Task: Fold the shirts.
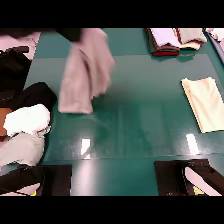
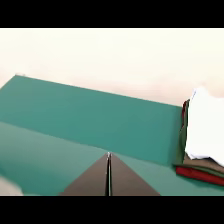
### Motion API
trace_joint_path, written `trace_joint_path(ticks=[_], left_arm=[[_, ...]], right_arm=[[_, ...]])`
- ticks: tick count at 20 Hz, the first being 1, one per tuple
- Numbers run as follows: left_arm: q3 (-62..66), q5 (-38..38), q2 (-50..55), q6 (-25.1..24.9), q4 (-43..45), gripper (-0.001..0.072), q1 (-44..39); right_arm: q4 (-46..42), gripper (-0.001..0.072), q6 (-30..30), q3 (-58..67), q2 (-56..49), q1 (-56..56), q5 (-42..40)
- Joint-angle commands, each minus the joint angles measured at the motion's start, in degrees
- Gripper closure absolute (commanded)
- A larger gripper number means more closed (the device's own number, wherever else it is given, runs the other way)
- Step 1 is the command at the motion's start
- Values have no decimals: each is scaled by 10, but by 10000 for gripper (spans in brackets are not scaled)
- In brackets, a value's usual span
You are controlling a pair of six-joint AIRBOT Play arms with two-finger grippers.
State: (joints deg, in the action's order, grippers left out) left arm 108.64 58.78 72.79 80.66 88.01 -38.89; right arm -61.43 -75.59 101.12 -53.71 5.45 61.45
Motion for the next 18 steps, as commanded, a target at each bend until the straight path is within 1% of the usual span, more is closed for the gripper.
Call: trace_joint_path(ticks=[1, 2, 3, 4, 5, 7, 8, 9, 11, 13, 15, 18], left_arm=[[-38, -9, 40, -35, -50, 534, -109], [-39, -5, 49, -32, -51, 264, -111], [-39, 5, 50, -31, -43, 222, -104], [-39, 21, 46, -26, -37, 222, -88], [-39, 42, 40, -9, -34, 222, -62], [-39, 113, 31, 33, -33, 222, 15], [-42, 149, 31, 45, -33, 221, 57], [-60, 168, 31, 49, -35, 221, 102], [-131, 159, 31, 50, -76, 221, 177], [-239, 123, 31, 44, -163, 221, 229], [-355, 77, 34, 20, -220, 221, 250], [-496, 7, 45, -38, -278, 221, 250]], right_arm=[[0, 700, 0, 20, -1, 0, 9], [0, 700, 0, 20, 0, 0, 13], [0, 700, 0, 20, 0, 0, 20], [0, 700, 0, 20, -1, 0, 29], [0, 700, 0, 20, -1, 0, 36], [0, 700, 0, 20, -1, 0, 39], [0, 700, 0, 20, -1, 0, 39], [0, 700, 0, 20, -1, 0, 39], [0, 700, 0, 20, -1, 0, 40], [0, 700, 0, 20, -1, 0, 44], [0, 700, 0, 20, -1, 0, 48], [0, 700, 0, 20, -1, 0, 48]])
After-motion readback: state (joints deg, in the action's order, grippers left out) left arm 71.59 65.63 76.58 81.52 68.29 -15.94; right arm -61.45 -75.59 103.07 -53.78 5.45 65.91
